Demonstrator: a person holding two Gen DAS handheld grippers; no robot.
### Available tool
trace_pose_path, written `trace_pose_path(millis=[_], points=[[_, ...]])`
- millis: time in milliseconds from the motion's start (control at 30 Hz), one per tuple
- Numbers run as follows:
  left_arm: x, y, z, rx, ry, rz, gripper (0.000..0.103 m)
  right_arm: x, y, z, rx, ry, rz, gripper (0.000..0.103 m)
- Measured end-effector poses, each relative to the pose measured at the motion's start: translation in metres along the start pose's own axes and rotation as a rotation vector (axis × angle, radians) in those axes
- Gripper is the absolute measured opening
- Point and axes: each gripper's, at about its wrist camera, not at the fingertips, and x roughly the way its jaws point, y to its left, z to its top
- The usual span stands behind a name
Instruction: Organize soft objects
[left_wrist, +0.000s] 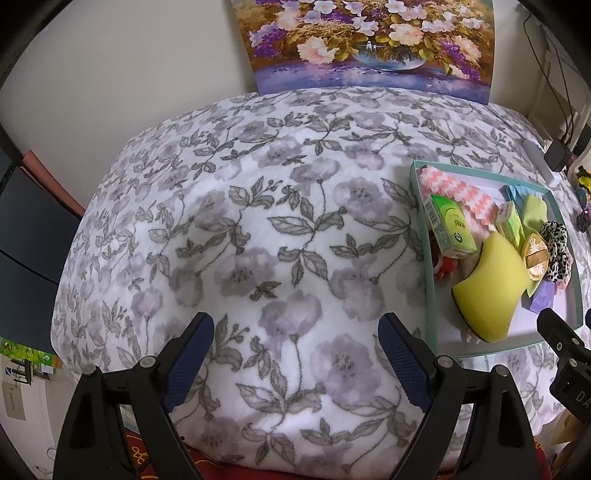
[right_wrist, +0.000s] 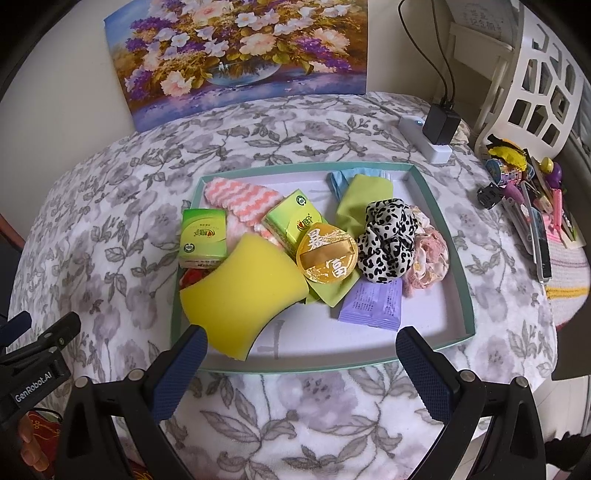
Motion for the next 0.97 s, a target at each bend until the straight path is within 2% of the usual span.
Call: trace_pose_path(millis=[967], points=[[0.0010,0.0006,0.0012,-0.021,0.015,-0.015,0.091,0.0044,0.0015,-0.0002,-0.024,0.015,-0.002,0.103]])
